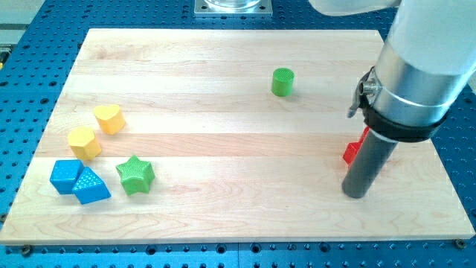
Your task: Adjust the red star at the bottom left side of the red circle
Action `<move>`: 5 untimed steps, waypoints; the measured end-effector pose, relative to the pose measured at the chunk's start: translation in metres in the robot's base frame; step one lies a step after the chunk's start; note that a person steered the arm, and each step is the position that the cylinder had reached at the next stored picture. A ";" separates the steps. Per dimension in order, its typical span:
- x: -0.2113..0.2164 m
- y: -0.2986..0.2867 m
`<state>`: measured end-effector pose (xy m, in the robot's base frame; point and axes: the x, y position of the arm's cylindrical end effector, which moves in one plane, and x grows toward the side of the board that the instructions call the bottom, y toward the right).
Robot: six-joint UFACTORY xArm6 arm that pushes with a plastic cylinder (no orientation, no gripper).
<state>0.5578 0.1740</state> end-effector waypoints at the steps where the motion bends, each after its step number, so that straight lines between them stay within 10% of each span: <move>1: -0.005 0.073; 5: -0.018 -0.004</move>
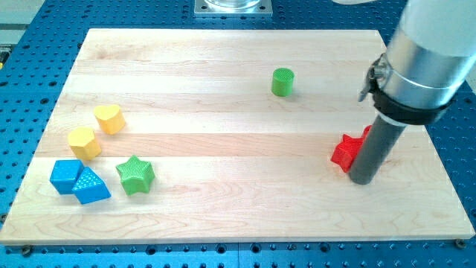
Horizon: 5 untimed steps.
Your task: Adjust the red star at the bottom left side of the red circle
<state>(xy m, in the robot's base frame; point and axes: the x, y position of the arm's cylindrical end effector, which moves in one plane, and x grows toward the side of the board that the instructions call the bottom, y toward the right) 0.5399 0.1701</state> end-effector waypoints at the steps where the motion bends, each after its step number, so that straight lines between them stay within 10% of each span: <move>1: 0.009 -0.033; 5: -0.029 0.054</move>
<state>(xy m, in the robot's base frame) 0.5105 0.2238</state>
